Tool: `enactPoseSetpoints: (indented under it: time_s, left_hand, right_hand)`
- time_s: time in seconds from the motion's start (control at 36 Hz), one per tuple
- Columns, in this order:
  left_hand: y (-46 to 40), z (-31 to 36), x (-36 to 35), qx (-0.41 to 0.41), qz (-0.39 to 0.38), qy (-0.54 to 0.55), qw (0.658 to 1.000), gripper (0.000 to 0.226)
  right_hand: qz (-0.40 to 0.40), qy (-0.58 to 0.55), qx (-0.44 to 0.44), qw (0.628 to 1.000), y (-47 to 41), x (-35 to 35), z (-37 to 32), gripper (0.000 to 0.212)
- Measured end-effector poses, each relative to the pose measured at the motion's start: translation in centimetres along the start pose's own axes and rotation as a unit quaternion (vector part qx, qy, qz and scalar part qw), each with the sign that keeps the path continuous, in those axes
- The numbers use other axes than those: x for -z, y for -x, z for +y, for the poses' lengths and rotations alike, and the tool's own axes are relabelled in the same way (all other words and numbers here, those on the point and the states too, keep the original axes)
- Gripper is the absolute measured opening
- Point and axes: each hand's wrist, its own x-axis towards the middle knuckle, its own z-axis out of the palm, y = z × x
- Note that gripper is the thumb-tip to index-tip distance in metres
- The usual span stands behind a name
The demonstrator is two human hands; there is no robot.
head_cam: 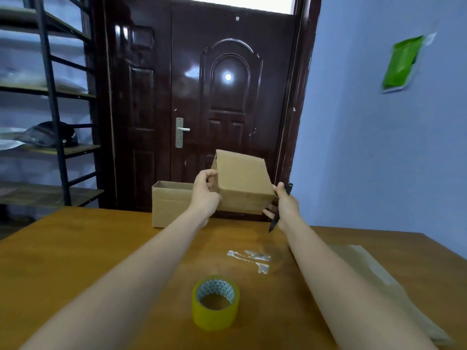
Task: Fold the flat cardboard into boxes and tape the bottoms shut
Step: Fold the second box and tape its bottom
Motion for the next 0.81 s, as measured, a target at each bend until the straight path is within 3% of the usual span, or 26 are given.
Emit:
enactPoseSetpoints:
  time_s: [0.11,0.33,0.81]
  left_hand:
    - [-0.7,0.1,0.1,0.004,-0.015,0.003,1.0,0.081]
    - [-1.3,-2.1,-0.3,-0.006,-0.046,-0.041,0.998,0.08]
    - [-4.6,-12.5,-1.9,0.129,-0.105,-0.044,0.985,0.082]
  right_hand:
    - [-0.001,-0.021,0.003,1.0,-0.8,0.2,-0.4,0.036]
    - [0.019,0.019,0.005,1.0,-2.8,-0.3,1.5,0.052]
    - [0.011,0.113,-0.131,0.985,-8.2,0.2,8.6,0.062]
